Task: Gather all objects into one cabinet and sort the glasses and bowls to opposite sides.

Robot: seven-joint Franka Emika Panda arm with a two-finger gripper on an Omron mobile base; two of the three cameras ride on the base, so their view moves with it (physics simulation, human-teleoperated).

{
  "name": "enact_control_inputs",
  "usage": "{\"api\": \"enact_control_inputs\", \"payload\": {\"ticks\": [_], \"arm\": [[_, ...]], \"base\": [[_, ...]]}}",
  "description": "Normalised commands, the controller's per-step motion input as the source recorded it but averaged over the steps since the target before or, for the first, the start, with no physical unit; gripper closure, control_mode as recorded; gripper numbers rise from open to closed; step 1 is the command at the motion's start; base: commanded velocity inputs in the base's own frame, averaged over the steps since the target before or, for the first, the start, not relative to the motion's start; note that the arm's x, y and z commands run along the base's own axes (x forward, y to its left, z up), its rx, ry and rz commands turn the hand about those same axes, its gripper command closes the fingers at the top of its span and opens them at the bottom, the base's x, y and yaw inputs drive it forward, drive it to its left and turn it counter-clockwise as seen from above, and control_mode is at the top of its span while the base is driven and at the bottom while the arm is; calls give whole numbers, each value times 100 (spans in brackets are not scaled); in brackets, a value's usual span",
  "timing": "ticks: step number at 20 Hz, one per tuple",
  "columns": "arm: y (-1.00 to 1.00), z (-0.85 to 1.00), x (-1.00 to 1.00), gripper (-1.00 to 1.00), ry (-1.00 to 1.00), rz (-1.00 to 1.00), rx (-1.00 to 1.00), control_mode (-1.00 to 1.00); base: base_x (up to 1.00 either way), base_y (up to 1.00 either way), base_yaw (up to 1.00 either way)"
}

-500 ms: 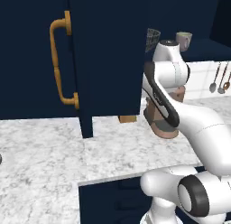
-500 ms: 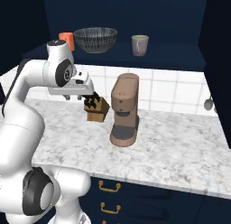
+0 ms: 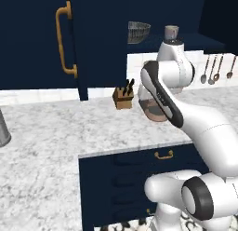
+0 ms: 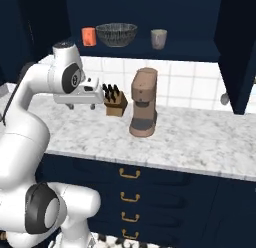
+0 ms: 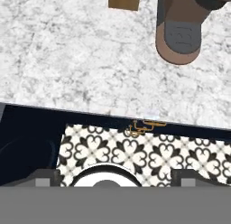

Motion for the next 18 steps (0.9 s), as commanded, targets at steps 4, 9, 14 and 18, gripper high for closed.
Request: {"api": "enact_control_inputs", "payload": {"ticks": [4,9,14,18], "arm": [[0,0,0,-100,0,0,0,100],[0,0,0,-100,0,0,0,100],[0,0,0,-100,0,0,0,100],[0,0,0,-100,0,0,0,100]], "base": [[-95,-15,4],[-47,-27,22],[-25,-25,35],[-22,-27,45]]}}
